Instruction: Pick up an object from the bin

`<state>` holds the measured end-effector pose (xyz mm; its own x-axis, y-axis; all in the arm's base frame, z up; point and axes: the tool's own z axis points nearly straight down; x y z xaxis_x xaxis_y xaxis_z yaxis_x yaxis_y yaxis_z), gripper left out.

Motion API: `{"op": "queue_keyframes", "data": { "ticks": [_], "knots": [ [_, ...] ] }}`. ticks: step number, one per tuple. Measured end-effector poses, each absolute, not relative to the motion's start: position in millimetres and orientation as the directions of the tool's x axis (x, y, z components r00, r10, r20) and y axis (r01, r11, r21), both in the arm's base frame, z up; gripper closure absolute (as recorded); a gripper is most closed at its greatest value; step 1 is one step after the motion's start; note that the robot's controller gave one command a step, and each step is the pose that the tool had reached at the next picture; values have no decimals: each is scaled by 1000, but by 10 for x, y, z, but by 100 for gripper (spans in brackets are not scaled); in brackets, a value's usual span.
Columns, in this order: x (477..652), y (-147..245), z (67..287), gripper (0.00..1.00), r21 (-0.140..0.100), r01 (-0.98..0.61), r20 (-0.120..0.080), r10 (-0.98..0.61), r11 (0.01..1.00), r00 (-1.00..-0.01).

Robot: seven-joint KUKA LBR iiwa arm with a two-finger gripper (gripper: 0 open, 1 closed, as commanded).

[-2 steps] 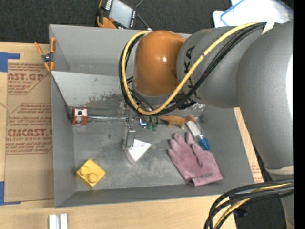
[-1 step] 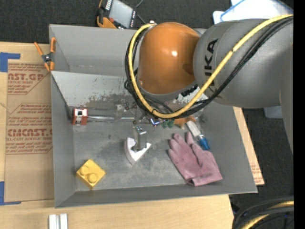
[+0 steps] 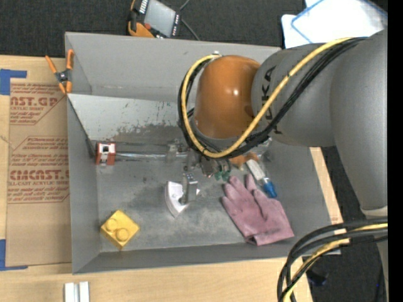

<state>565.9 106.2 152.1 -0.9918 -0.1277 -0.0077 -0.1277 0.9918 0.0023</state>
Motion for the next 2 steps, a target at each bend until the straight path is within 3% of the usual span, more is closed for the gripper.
{"op": "queue_keyframes", "data": {
  "ticks": [1,2],
  "knots": [
    [5658,1210,1716,0,3,-135,-5,-135,991,-991],
    [5304,950,1031,0,2,-153,-8,-153,988,-988]
  ]
}}
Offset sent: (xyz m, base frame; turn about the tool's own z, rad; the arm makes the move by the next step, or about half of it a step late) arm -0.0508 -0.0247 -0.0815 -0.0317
